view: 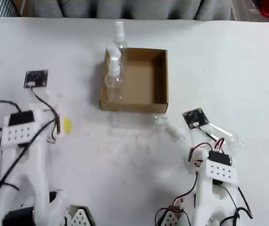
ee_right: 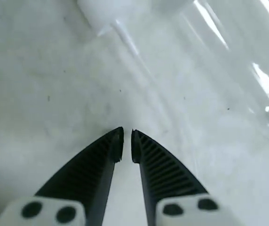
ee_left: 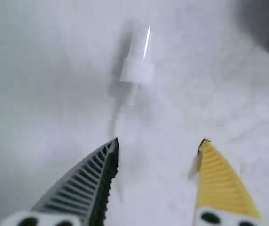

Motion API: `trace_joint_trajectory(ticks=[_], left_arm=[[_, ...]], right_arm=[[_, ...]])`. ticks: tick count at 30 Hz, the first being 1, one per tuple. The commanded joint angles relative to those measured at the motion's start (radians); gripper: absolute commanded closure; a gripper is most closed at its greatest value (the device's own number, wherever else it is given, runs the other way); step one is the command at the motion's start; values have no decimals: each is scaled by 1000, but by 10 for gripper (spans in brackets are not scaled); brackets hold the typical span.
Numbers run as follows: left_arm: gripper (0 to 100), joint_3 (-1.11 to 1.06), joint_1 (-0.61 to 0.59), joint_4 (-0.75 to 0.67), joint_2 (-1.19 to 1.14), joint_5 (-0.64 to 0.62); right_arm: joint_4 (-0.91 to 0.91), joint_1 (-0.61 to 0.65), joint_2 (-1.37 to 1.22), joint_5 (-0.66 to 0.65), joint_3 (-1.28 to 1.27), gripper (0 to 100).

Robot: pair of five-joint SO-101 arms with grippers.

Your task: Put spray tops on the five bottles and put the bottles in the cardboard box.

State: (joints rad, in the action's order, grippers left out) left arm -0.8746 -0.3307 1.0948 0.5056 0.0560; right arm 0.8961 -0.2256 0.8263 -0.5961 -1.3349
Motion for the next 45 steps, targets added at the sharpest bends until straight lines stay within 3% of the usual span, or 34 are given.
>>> trace_joint_trajectory(ticks=[1, 6, 10, 15, 23, 27, 40, 45], left_arm=[[740, -94, -73, -35, 81, 20], [740, -178, -203, -155, 94, 21], [740, -199, -214, -175, 94, 86], [740, -210, -213, -204, 94, 94], [740, -213, -216, -218, 93, 95], [740, -213, -214, -216, 93, 95], [740, -224, -196, -224, 93, 153], [740, -224, -191, -224, 93, 157]], right_arm=[[-16, -2, 16, -15, -9, 984], [38, 94, 16, -141, 29, 984], [234, 124, 15, -146, 233, 977], [349, 159, 7, -140, 428, 834], [259, 272, -61, -104, 456, 820], [220, 311, -239, -97, 526, 774], [176, 306, -854, -106, 868, 779], [179, 305, -915, -187, 881, 883]])
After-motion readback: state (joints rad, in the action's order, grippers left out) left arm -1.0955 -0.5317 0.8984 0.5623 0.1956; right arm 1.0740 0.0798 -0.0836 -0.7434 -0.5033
